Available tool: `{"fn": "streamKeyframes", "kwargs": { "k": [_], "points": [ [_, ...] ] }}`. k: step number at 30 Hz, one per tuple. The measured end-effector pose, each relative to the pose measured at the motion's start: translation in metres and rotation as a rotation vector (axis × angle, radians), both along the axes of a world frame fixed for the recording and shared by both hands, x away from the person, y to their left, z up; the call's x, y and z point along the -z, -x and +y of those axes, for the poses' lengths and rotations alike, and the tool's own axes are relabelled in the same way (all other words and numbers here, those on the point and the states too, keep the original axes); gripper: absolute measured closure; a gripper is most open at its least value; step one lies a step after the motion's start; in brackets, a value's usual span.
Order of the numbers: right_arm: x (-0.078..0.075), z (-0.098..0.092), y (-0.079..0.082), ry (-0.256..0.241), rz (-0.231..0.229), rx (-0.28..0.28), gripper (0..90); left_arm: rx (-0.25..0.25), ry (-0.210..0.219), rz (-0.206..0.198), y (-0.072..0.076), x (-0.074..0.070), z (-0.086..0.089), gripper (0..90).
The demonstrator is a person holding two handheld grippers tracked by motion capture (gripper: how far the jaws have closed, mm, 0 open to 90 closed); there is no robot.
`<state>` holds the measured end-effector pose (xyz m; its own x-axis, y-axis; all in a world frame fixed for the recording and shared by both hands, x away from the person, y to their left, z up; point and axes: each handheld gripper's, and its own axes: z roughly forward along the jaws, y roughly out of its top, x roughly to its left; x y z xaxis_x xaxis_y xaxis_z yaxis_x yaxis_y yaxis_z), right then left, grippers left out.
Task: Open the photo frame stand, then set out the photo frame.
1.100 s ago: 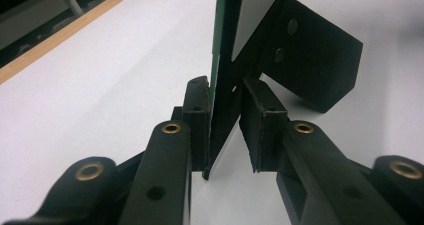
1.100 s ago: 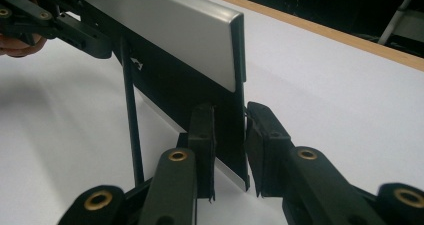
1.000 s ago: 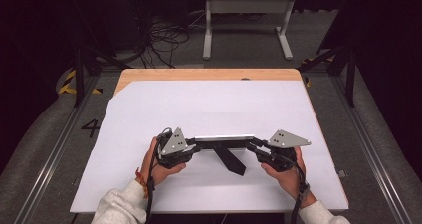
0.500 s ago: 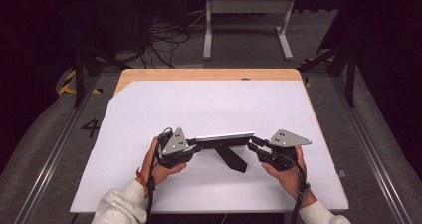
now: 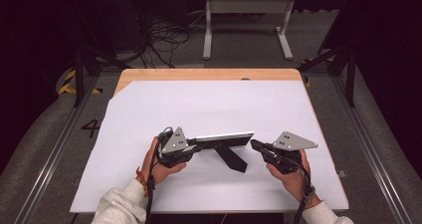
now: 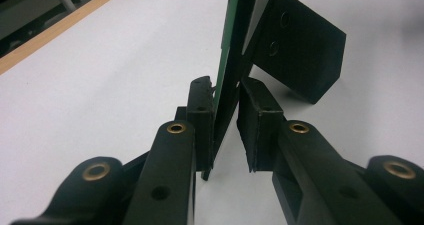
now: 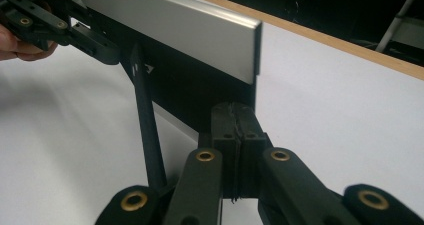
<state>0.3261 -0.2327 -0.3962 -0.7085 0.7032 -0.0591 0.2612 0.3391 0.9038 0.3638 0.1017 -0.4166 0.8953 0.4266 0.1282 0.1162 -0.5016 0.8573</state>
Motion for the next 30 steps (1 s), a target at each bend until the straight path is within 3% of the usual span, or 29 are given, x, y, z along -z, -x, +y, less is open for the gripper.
{"fn": "streamKeyframes", "kwargs": {
  "k": [5,30],
  "points": [
    [0.001,0.008,-0.006,0.012,-0.01,0.001,90.0,-0.012,-0.029,-0.014,0.003,-0.002,-0.003,76.9],
    [0.005,0.009,-0.015,-0.023,-0.01,0.047,90.0,-0.002,-0.007,-0.013,0.008,0.001,-0.005,80.2]
  ]
}}
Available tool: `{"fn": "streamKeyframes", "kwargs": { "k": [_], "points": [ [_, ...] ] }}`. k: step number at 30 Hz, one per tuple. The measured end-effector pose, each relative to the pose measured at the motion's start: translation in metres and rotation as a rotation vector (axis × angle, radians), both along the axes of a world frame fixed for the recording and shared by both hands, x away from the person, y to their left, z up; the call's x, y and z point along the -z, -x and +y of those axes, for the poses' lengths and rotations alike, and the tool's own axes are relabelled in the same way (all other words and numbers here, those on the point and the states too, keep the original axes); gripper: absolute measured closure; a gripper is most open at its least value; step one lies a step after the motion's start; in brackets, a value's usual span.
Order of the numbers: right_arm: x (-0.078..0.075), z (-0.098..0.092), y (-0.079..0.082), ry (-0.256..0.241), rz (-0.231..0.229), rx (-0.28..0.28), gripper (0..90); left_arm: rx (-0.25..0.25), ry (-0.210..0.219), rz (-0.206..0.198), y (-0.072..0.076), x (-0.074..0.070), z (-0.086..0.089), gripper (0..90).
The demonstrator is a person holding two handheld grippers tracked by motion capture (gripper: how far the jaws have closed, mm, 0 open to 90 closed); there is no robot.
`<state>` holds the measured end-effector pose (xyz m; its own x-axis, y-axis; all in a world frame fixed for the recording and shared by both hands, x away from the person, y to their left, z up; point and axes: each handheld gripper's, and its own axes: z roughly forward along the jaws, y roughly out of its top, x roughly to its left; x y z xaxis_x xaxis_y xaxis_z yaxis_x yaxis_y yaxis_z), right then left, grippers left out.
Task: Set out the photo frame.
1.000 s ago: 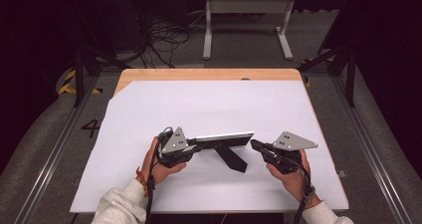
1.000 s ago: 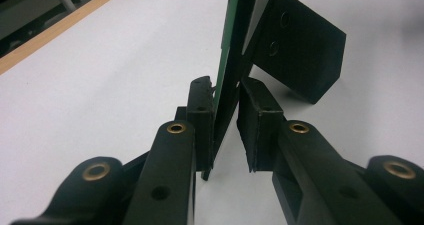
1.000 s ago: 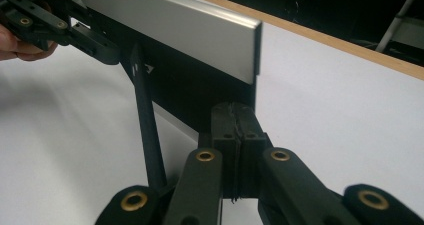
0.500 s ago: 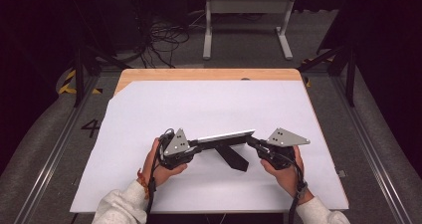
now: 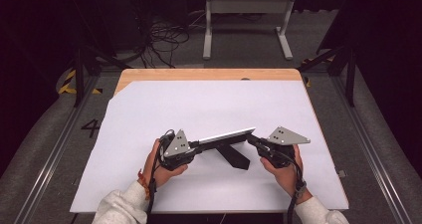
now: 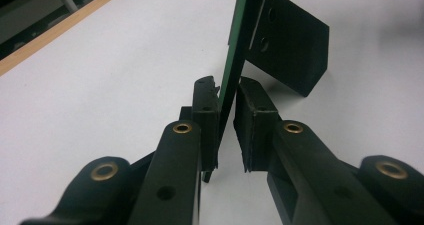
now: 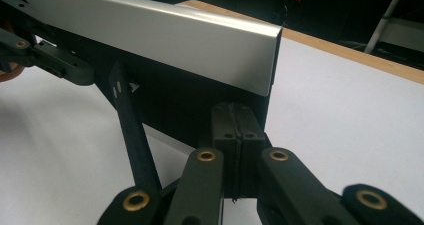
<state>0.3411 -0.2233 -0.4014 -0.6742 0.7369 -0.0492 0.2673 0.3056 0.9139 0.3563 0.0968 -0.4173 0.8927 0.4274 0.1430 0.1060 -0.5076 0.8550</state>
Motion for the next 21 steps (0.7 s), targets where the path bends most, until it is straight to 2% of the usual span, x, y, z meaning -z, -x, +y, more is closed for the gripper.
{"fn": "streamKeyframes", "kwargs": {
  "k": [3,7,15,21],
  "points": [
    [0.001,0.0,-0.004,-0.012,0.005,0.006,90.0,0.003,-0.018,-0.01,0.002,-0.001,-0.001,81.4],
    [0.003,0.002,-0.007,-0.022,0.017,0.007,90.0,0.01,-0.018,-0.007,0.003,-0.001,-0.002,82.1],
    [0.004,0.012,-0.013,-0.01,0.015,0.01,90.0,0.015,-0.033,-0.011,0.007,-0.002,-0.006,83.7],
    [0.004,0.013,-0.013,-0.015,0.018,0.009,90.0,0.019,-0.044,-0.018,0.01,-0.003,-0.008,83.8]
  ]
}}
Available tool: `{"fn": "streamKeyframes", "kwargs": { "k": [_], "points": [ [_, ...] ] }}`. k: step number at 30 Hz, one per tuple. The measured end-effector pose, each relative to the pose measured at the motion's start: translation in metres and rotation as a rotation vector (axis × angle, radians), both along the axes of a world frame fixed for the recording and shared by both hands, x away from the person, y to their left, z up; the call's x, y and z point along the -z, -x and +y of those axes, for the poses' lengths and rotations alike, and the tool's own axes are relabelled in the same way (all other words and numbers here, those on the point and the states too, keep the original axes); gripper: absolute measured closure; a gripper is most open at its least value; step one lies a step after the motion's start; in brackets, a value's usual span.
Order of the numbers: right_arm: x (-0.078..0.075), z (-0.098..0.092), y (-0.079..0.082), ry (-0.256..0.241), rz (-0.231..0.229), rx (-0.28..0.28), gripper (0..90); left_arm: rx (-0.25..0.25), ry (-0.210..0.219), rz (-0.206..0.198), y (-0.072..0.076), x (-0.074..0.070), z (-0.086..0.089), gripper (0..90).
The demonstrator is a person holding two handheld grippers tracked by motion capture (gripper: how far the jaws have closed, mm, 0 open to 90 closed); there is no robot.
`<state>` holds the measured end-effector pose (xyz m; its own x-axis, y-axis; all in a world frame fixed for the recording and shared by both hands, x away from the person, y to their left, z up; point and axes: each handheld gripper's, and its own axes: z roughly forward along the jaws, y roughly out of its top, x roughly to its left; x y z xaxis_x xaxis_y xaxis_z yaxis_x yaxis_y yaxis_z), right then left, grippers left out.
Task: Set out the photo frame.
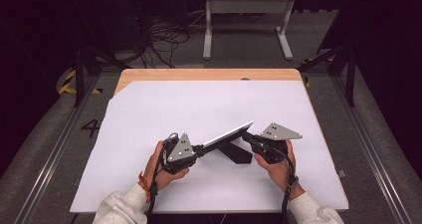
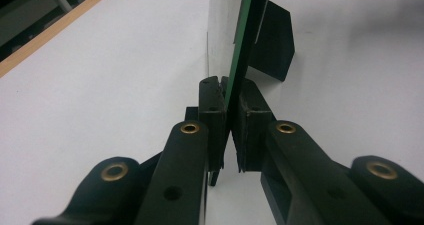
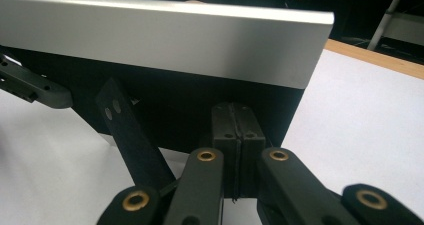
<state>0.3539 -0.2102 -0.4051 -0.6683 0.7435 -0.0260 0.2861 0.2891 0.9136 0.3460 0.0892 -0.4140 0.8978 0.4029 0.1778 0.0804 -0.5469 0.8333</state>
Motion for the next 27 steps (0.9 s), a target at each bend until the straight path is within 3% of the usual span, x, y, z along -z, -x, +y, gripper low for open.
{"fn": "streamKeyframes", "kwargs": {
  "k": [10,27],
  "points": [
    [-0.002,0.0,-0.001,-0.01,-0.002,0.003,90.0,0.0,-0.003,-0.002,0.003,0.0,-0.002,83.8],
    [-0.002,0.007,-0.017,-0.03,0.019,-0.011,90.0,-0.002,-0.006,0.004,0.011,-0.001,-0.006,80.1]
  ]
}}
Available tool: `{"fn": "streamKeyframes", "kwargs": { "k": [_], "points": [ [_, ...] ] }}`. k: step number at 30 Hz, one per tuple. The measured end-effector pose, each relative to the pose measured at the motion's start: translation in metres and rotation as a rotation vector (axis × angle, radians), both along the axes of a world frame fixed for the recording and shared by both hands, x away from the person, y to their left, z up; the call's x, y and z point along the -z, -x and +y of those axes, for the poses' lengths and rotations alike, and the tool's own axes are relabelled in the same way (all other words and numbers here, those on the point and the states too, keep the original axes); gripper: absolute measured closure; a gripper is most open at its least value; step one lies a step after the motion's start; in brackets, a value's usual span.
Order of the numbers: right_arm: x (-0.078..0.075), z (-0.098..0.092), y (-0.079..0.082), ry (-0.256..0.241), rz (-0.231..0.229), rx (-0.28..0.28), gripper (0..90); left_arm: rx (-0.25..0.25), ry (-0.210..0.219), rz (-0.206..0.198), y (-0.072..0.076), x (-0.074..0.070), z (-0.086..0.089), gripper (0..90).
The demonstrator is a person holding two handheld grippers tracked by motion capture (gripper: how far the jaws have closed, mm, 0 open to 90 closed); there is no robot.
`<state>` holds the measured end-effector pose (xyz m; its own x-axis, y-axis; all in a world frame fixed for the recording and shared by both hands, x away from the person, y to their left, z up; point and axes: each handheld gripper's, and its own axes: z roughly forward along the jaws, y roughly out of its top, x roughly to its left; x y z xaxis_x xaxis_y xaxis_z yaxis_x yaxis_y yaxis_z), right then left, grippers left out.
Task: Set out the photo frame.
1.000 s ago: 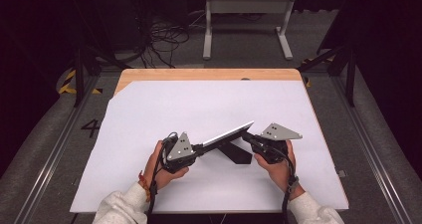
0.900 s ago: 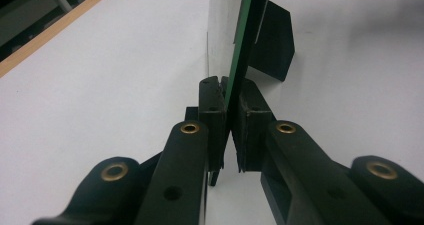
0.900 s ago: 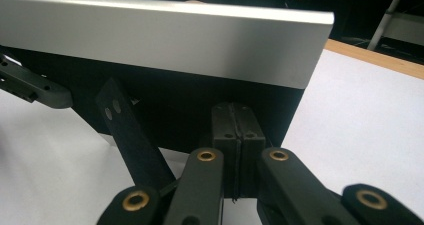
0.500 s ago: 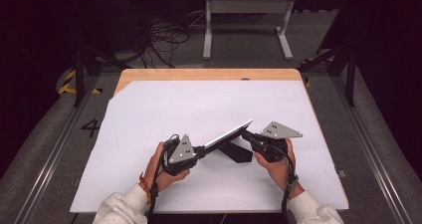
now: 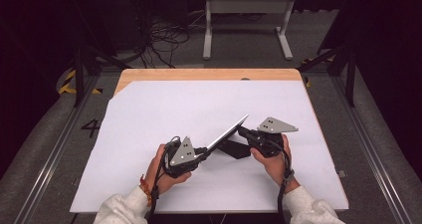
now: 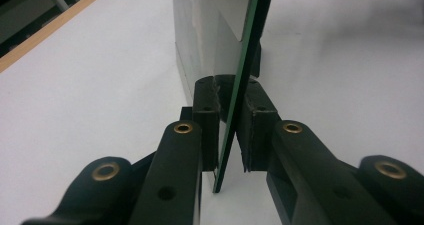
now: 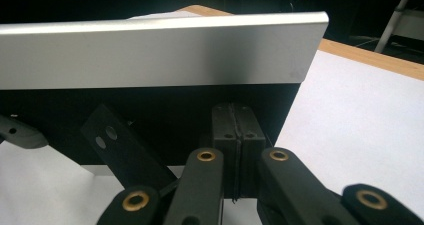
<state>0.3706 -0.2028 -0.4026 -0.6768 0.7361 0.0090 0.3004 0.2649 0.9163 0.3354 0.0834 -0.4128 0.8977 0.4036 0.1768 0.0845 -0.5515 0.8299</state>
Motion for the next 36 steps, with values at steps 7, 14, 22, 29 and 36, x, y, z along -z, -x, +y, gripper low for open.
{"fn": "streamKeyframes", "kwargs": {
  "k": [7,14,22,29,36],
  "points": [
    [-0.001,0.004,-0.003,-0.007,0.01,-0.01,90.0,-0.002,-0.015,-0.017,0.008,-0.001,-0.003,77.7],
    [0.0,0.006,0.002,0.012,-0.016,-0.004,90.0,0.014,0.023,-0.019,0.014,-0.005,0.001,76.9],
    [0.002,0.01,-0.002,0.021,-0.008,-0.009,90.0,0.032,0.062,0.005,0.014,-0.006,0.003,78.8],
    [0.002,0.014,-0.006,0.035,-0.012,-0.025,90.0,0.048,0.061,0.004,0.015,-0.006,-0.003,76.9],
    [0.002,0.018,-0.007,0.045,-0.021,-0.024,90.0,0.055,0.061,0.005,0.015,-0.006,-0.009,75.2]
  ]
}}
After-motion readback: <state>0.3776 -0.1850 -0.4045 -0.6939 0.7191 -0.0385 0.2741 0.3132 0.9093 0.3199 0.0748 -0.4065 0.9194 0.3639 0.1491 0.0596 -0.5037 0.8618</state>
